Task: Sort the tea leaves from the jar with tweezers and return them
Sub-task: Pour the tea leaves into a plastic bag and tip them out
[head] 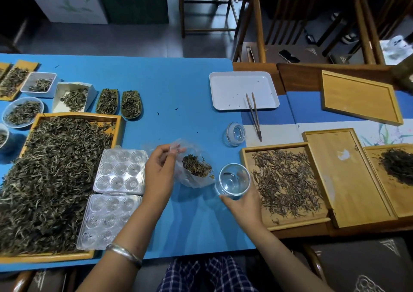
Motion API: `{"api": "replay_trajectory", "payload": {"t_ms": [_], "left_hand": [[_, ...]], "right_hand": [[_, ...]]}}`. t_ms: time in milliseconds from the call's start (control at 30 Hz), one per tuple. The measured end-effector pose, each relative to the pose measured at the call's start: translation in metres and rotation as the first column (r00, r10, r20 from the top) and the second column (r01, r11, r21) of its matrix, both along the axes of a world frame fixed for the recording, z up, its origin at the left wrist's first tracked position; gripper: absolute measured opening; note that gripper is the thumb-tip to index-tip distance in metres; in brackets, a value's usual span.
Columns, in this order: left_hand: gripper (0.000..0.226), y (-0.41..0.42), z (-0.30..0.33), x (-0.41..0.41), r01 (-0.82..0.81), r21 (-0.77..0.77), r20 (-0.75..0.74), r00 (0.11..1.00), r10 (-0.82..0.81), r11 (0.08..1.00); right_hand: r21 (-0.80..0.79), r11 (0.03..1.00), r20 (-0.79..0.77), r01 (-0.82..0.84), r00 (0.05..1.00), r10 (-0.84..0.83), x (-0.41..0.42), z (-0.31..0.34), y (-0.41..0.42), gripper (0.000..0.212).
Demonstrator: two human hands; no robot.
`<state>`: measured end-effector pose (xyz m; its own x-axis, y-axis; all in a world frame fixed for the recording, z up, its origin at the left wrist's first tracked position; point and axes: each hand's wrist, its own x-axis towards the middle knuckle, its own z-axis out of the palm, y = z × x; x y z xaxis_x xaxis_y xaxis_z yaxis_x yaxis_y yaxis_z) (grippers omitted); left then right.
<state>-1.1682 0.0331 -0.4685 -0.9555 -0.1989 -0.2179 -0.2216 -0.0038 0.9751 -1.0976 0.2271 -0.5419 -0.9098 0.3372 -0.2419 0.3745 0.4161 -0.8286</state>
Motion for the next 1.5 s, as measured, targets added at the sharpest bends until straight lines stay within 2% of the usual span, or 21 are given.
{"api": "replay_trajectory", "payload": {"t_ms": [333,433,567,633,700,800,900,1033,1133,1200,1267,1433,1500], "left_hand": [[0.017,-0.01,-0.001,-0.001,-0.02,0.006,0.022,1.0,0.02,1.0],[0.016,-0.011,-0.003,-0.003,-0.025,0.022,0.02,0.999,0.025,0.999],[0.013,-0.013,-0.004,-0.007,-0.034,0.041,0.017,0.999,0.033,0.999],[0.013,-0.014,-0.002,-0.009,-0.042,0.045,0.021,0.999,0.041,0.998],[0.013,-0.015,0.0,-0.01,-0.054,0.057,0.022,0.998,0.053,0.997],[0.014,-0.019,0.002,-0.011,-0.077,0.063,0.027,0.997,0.075,0.995],[0.015,-0.023,0.003,-0.01,-0.106,0.051,0.036,0.994,0.104,0.993],[0.015,-0.033,0.003,-0.009,-0.084,0.046,0.031,0.996,0.083,0.995],[0.011,-0.042,0.004,-0.008,-0.019,0.027,0.024,1.0,0.018,0.999],[0.007,-0.045,0.005,-0.008,0.047,0.007,0.001,0.999,-0.047,0.999],[0.006,-0.047,0.005,-0.008,0.091,-0.004,-0.029,0.995,-0.091,0.996],[0.031,-0.056,0.004,-0.009,0.163,-0.1,-0.054,0.984,-0.169,0.981],[0.034,-0.066,-0.001,-0.007,0.164,-0.223,-0.081,0.979,-0.186,0.961]], "right_hand": [[0.051,0.999,0.034,0.008,0.999,-0.009,-0.001,-0.015,0.002,0.072],[0.044,0.998,0.07,0.047,0.996,-0.05,0.007,-0.014,-0.006,0.061],[-0.154,0.974,0.216,0.164,0.968,-0.129,0.039,-0.013,-0.028,0.039],[-0.167,0.977,0.247,0.135,0.965,-0.092,0.05,-0.014,-0.039,0.024],[-0.209,0.978,0.261,0.014,0.964,0.042,0.046,-0.01,-0.052,0.016],[-0.336,0.935,0.254,-0.116,0.945,0.208,0.019,-0.007,-0.076,0.041],[-0.435,0.891,0.083,-0.128,0.98,0.181,-0.018,0.002,-0.095,0.055],[-0.351,0.917,-0.128,-0.189,0.98,0.153,-0.058,0.011,-0.102,0.056],[-0.138,0.959,-0.097,-0.246,0.967,0.234,-0.065,0.014,-0.101,0.052],[-0.034,0.967,-0.132,-0.251,0.961,0.245,-0.06,0.013,-0.099,0.044],[-0.011,0.969,-0.145,-0.247,0.959,0.243,-0.059,0.016,-0.099,0.038],[0.023,0.968,-0.112,-0.248,0.962,0.249,-0.064,0.027,-0.098,0.021],[0.017,0.966,-0.109,-0.259,0.96,0.26,-0.065,0.032,-0.094,0.012]]}}
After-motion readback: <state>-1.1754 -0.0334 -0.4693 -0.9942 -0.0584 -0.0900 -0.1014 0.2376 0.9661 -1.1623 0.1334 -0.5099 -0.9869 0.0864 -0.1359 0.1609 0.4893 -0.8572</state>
